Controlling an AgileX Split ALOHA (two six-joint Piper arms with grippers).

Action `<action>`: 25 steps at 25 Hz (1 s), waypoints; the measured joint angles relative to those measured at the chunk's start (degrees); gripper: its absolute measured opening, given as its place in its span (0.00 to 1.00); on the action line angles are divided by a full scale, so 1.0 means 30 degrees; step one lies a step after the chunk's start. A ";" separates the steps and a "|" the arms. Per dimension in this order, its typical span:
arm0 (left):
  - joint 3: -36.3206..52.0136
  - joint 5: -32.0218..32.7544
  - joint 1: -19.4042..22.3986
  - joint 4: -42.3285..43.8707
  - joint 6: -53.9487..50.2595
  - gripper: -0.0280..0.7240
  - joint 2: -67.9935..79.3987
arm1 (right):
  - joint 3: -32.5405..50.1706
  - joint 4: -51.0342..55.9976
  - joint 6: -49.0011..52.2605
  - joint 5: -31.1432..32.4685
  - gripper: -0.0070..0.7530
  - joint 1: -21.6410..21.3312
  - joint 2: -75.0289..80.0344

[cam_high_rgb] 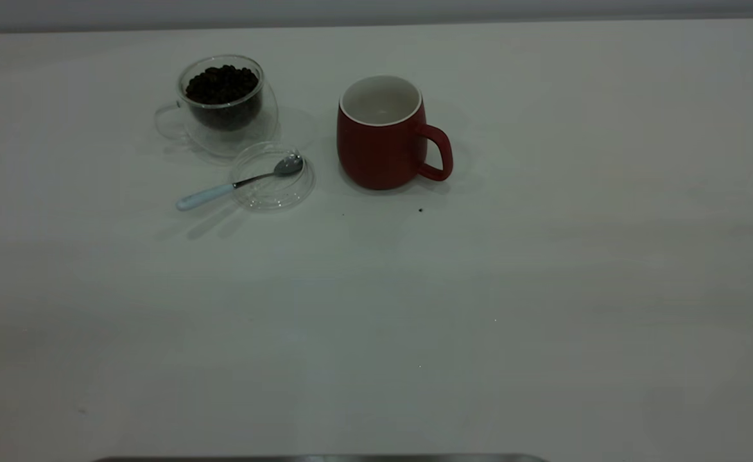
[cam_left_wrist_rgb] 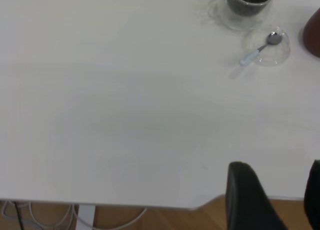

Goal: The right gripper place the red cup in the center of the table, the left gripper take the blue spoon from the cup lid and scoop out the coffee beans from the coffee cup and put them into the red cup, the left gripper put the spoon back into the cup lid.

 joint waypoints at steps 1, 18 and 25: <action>0.0000 0.0024 -0.0027 -0.0040 0.0000 0.50 -0.0052 | 0.0000 0.0000 0.0000 0.0000 0.55 0.0000 0.0000; -0.0041 0.0167 -0.0235 -0.0517 0.0018 0.50 -0.0172 | 0.0000 0.0000 0.0000 0.0000 0.55 -0.0019 0.0000; -0.0041 0.0167 -0.0235 -0.0517 -0.0003 0.50 -0.0172 | 0.0000 0.0000 0.0000 0.0000 0.55 -0.0019 0.0000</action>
